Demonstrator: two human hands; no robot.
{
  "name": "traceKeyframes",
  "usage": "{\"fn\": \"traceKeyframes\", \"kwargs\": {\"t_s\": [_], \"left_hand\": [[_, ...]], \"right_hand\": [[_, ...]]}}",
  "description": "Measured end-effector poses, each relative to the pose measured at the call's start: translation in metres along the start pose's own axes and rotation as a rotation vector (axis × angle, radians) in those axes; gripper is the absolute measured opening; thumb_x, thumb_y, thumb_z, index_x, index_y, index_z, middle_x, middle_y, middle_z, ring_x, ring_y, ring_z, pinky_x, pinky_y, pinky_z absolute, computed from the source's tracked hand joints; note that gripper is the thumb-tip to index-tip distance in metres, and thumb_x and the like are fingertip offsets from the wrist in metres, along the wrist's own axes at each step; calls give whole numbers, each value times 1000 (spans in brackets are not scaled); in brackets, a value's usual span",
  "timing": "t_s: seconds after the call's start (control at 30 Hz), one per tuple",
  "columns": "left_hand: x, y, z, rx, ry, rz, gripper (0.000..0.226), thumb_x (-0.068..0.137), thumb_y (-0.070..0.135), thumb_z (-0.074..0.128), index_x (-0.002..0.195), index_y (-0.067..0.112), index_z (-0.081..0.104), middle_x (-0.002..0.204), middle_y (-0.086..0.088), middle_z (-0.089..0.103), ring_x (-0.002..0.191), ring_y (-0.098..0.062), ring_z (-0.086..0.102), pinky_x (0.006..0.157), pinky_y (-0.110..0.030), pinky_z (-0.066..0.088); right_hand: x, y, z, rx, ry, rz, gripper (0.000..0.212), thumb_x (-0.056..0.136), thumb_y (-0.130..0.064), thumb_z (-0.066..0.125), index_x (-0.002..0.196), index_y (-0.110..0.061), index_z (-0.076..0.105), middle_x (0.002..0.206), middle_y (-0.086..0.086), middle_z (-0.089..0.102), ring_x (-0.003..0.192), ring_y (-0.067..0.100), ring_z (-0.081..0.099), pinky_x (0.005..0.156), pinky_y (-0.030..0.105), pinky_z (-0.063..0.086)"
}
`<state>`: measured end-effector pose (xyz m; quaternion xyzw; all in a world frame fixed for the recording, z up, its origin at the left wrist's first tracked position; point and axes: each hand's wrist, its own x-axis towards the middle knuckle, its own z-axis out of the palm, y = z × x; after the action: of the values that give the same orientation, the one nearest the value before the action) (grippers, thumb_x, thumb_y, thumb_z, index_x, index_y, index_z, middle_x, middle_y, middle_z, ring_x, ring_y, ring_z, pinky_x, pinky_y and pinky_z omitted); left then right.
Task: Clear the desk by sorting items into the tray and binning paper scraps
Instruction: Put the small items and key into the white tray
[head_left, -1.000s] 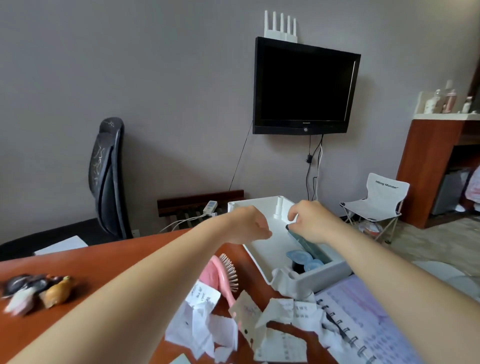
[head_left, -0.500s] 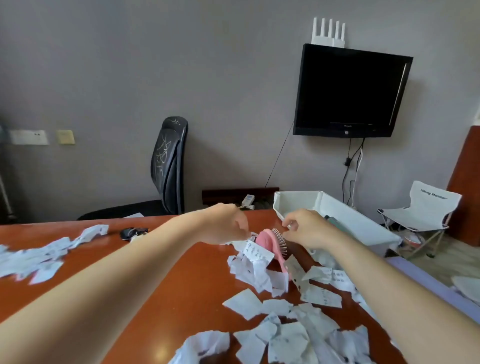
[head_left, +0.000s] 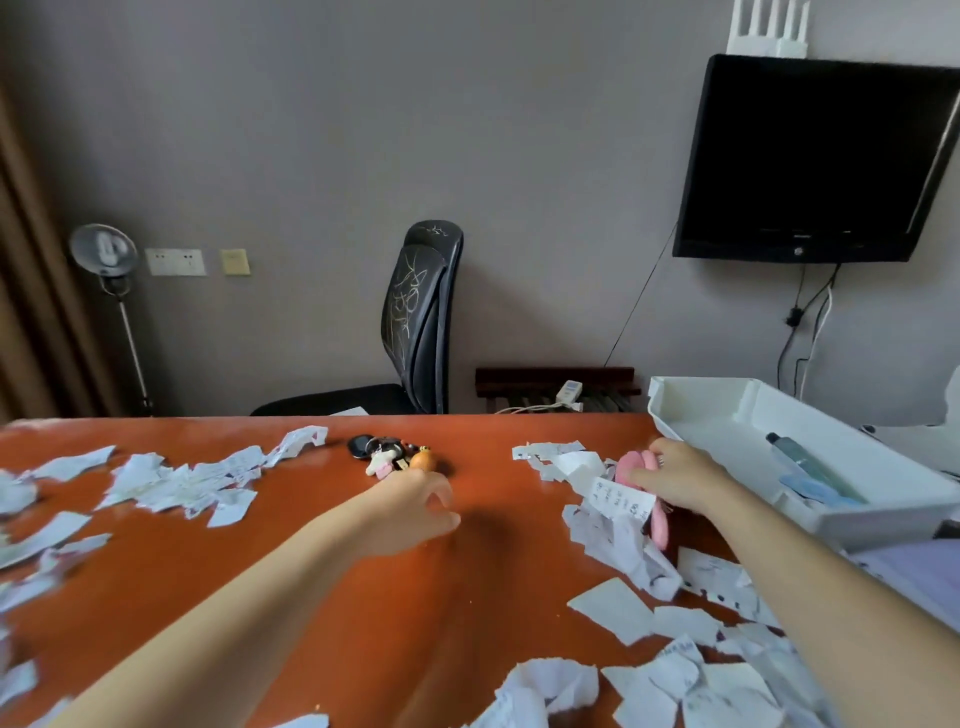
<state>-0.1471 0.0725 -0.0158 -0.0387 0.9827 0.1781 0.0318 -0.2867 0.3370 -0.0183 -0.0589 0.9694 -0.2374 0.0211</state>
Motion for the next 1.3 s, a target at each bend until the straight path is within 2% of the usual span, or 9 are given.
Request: {"fn": "traceKeyframes", "kwargs": {"t_s": [0.07,0.2,0.43,0.57,0.73,0.83,1.0,1.17,1.3], "left_hand": [[5,-15,2,-20,18,-9,30,92,34,53,118,19,59,110,-1,52,107,-19,55,94,-31,47],[15,-38,5,-50,19,-40,31,92,33,54,119,20,59,117,-1,58,108,-17,57,95,-30,47],[24,-55,5,-109,37,-25,27,92,30,54,118,22,60,119,2,59,108,-12,57,95,-24,47],[20,-57,3,-132,56,-1,27,92,30,54,119,24,59,117,5,59,107,-10,57,91,-21,47],[17,-59,-2,-106,117,1,26,91,28,57,117,25,60,120,4,58,108,-11,55,88,-22,49],[21,-58,-8,-40,177,-31,35,89,28,60,123,23,55,127,-1,52,110,-16,54,86,-23,49],[40,-62,-18,176,248,-114,56,86,33,62,135,21,38,143,-5,36,126,-24,38,99,-36,42],[66,-69,-26,236,155,-158,84,82,43,65,148,21,16,154,-5,24,141,-28,24,111,-44,28],[85,-77,-28,233,80,-165,92,77,55,65,149,27,15,155,-3,26,142,-28,24,111,-46,27]], "right_hand": [[6,-3,1,21,-24,9,34,86,-38,58,108,-13,54,116,8,59,95,22,52,75,30,43],[13,-6,3,23,-43,-28,51,86,-35,61,131,-14,47,130,6,52,106,21,51,83,33,45],[17,-1,6,40,-69,-96,27,86,-33,60,109,-23,51,105,1,57,84,17,56,61,26,48],[13,2,5,55,0,-125,24,82,-23,66,100,-23,50,110,8,54,93,23,56,69,30,48],[-2,-12,-7,63,194,-163,26,82,-22,68,101,-19,51,104,8,44,88,29,54,70,31,41],[-12,-28,-17,43,245,-258,33,84,-20,67,111,-21,49,107,5,41,87,26,52,68,29,40],[-18,-55,-26,15,228,-365,36,82,-24,69,112,-25,48,111,3,41,89,23,52,59,23,37],[-13,-74,-26,-8,198,-420,38,80,-29,70,111,-29,49,112,0,42,93,21,52,72,29,44],[-8,-83,-23,-72,186,-449,41,82,-29,68,116,-28,47,114,-1,41,94,21,52,74,28,45]]}}
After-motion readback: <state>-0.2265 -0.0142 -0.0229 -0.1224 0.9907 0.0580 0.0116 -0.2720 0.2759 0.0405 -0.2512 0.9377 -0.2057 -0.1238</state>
